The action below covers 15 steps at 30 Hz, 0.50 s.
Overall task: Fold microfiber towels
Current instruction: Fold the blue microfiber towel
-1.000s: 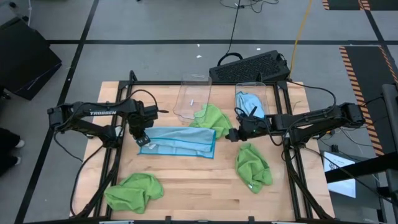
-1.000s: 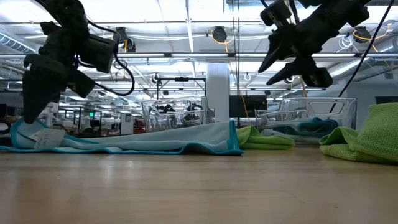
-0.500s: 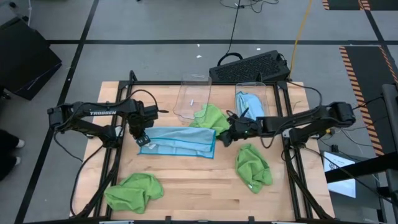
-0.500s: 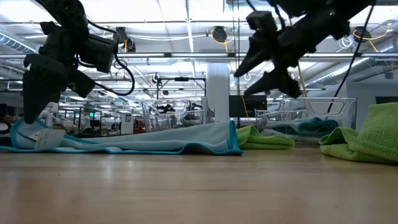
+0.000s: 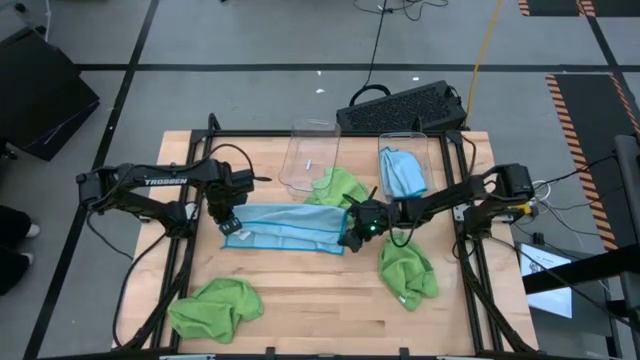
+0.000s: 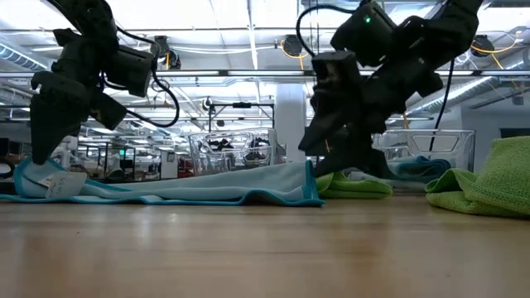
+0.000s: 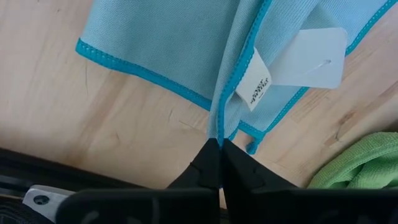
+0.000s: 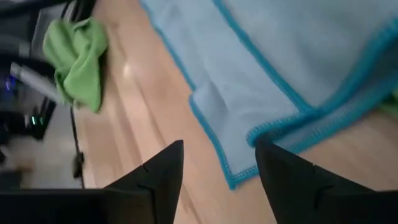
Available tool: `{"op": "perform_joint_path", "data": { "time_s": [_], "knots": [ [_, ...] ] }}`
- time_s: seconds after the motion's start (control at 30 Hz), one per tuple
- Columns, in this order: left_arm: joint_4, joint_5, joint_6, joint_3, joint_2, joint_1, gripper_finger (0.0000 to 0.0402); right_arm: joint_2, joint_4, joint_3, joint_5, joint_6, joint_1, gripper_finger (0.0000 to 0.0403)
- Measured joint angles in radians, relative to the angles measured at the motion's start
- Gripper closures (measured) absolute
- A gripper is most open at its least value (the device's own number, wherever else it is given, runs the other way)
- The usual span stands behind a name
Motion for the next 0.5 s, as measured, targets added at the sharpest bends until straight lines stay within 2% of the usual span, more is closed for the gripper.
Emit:
{"op": "perform_joint_path", "data": {
  "time_s": [0.3,0.5],
  "knots": [
    [0.004,0.004,0.013,0.000,0.000,0.000,0.0397,0.026,0.010,0.000,0.007,0.386,-0.003,0.0200],
    [0.022,0.006,0.014,0.000,0.000,0.000,0.0394,0.026,0.009,0.000,0.065,0.481,-0.003,0.0196]
  ]
}}
